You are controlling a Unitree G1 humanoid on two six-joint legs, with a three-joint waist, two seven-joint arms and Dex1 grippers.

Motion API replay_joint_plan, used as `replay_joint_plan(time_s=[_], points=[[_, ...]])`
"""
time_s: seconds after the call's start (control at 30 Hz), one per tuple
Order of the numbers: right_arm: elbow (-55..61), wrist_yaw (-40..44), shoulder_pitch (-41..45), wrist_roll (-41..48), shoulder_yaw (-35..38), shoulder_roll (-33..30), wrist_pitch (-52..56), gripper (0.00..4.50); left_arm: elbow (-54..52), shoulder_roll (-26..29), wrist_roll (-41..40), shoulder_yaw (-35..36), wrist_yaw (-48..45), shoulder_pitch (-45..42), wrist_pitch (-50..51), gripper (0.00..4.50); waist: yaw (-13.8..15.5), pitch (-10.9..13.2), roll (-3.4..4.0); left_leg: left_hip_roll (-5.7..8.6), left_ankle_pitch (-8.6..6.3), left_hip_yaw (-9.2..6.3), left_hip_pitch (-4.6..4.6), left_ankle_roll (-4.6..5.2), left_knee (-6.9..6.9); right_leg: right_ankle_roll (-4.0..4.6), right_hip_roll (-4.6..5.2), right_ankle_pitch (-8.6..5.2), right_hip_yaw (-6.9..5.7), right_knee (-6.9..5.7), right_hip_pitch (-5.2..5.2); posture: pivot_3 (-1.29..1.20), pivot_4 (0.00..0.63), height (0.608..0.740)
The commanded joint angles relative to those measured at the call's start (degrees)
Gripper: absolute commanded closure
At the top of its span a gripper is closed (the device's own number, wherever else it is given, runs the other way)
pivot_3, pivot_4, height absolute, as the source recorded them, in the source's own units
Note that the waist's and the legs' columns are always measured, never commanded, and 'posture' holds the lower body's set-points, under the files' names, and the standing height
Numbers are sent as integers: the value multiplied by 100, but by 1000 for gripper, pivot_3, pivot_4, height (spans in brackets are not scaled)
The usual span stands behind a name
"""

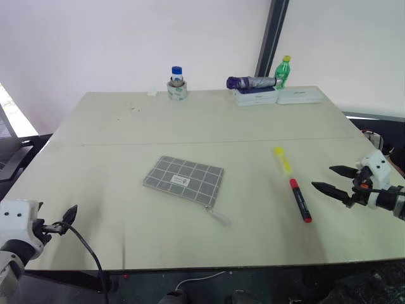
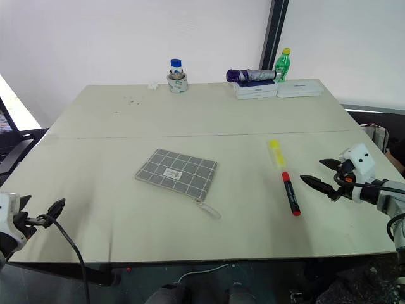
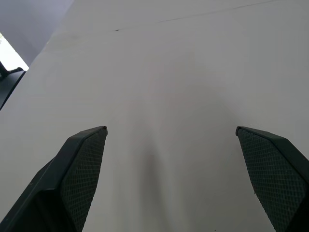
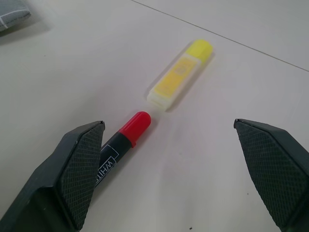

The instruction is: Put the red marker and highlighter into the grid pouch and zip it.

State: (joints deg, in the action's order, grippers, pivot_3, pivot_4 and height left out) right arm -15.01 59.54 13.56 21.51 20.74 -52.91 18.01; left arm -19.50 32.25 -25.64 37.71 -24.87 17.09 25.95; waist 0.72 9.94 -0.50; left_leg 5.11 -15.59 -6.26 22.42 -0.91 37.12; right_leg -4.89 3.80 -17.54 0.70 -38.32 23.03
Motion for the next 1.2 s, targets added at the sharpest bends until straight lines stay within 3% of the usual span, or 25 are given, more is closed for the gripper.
replay_joint_plan(time_s=[0.03, 0.47, 0.77, 0.9, 1.07, 1.1, 1.2], points=[[63, 30, 94, 39, 91, -96, -136, 51, -286, 39, -91, 221, -12, 48, -23, 0, 0, 0, 0, 0, 0, 0, 0, 0, 0, 0, 0, 0, 0, 0, 0, 0, 150, 740], [151, -164, 370, -59, -101, 20, -247, 51, -278, 95, -50, 82, 35, -9, -47, 0, -2, 0, 0, 0, 0, 1, 0, 0, 0, 1, 0, 1, 0, 0, 0, 0, 150, 740], [1574, -688, 863, 89, -831, 689, 422, 51, -182, 271, 335, -675, -141, -338, -158, 0, 13, 0, 0, -4, 0, 2, 2, -1, 0, 3, -4, 5, 0, 4, 1, 0, 150, 740], [2123, -1121, 890, -54, -1283, 982, 945, 1358, 97, 364, 391, -928, -258, -784, -196, 0, 20, -1, 0, -3, 0, 0, 5, -1, 1, -2, -4, 10, 0, 13, 0, 0, 150, 740], [2709, -1525, 794, -93, -1779, 1415, 1359, 4081, 666, 522, 621, -1388, -454, -1389, -290, 0, -13, -1, 1, -3, 1, 0, 4, -1, -1, 0, -6, 18, 0, 12, 3, 0, 150, 740], [2805, -1590, 766, -107, -1894, 1514, 1421, 4448, 853, 550, 690, -1513, -488, -1565, -335, 0, -9, -1, 1, -3, 1, 0, 4, -2, -1, -1, -7, 18, 1, 12, 6, 0, 150, 740], [2885, -2024, 785, -413, -2254, 1813, 1571, 4448, 1424, 619, 935, -1913, -592, -2106, -498, 0, -8, -1, 0, -4, 3, -1, 5, -4, -1, -1, -10, 18, 0, 11, 7, 0, 150, 740]])
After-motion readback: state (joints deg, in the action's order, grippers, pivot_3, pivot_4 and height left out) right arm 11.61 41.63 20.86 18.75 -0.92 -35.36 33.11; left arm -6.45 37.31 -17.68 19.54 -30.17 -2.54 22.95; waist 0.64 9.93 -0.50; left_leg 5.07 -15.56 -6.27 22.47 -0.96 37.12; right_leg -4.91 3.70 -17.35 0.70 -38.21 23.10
